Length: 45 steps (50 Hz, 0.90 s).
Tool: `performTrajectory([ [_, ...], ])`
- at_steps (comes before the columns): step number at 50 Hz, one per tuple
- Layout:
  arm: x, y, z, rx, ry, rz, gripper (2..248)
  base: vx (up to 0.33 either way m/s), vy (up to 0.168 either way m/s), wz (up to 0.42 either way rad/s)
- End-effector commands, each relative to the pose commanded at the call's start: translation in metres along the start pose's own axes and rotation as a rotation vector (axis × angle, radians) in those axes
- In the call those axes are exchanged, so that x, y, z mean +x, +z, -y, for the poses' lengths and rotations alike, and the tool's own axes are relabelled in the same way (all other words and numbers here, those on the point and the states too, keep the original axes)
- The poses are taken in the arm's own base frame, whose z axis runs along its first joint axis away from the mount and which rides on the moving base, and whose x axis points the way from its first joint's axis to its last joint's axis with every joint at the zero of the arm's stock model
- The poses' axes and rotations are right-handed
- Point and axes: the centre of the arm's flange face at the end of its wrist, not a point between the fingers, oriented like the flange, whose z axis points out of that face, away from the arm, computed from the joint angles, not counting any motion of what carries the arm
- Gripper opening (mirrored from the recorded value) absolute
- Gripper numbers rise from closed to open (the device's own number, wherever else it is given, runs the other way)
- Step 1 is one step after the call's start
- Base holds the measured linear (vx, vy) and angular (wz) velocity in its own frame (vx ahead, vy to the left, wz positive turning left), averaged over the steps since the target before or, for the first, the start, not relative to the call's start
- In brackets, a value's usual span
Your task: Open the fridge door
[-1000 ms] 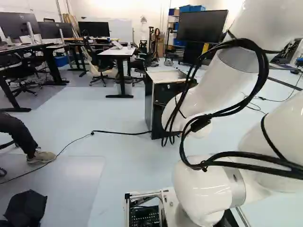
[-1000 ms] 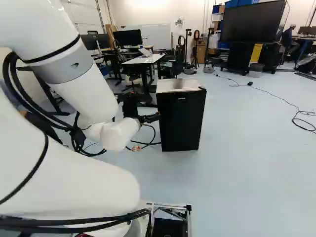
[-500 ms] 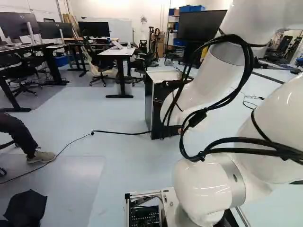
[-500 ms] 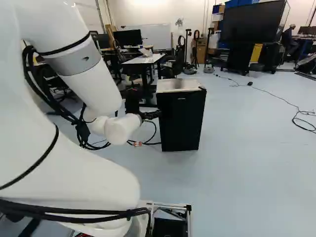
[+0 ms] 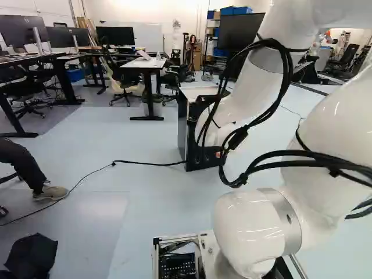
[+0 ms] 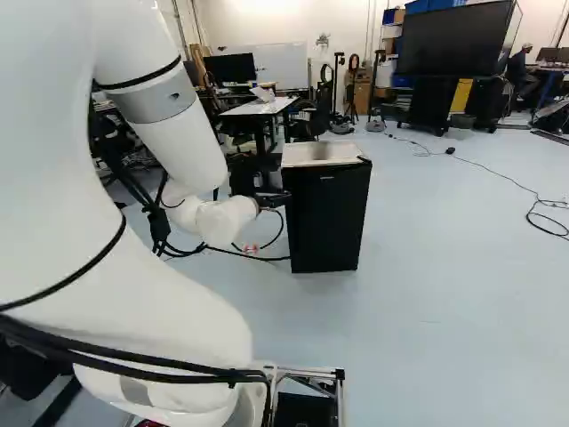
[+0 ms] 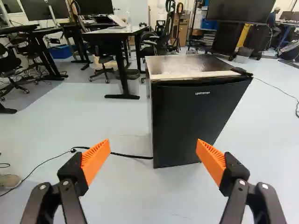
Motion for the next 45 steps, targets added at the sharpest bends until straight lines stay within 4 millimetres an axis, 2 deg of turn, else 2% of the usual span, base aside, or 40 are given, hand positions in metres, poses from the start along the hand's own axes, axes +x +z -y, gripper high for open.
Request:
performTrajectory([
  [25,0.013,0.033,0.002,0.005,-0.002,0.0,247,0.0,0.0,0.0],
  [45,0.023,0.059,0.015,0.035,-0.013,-0.003,247,0.0,0.0,0.0],
])
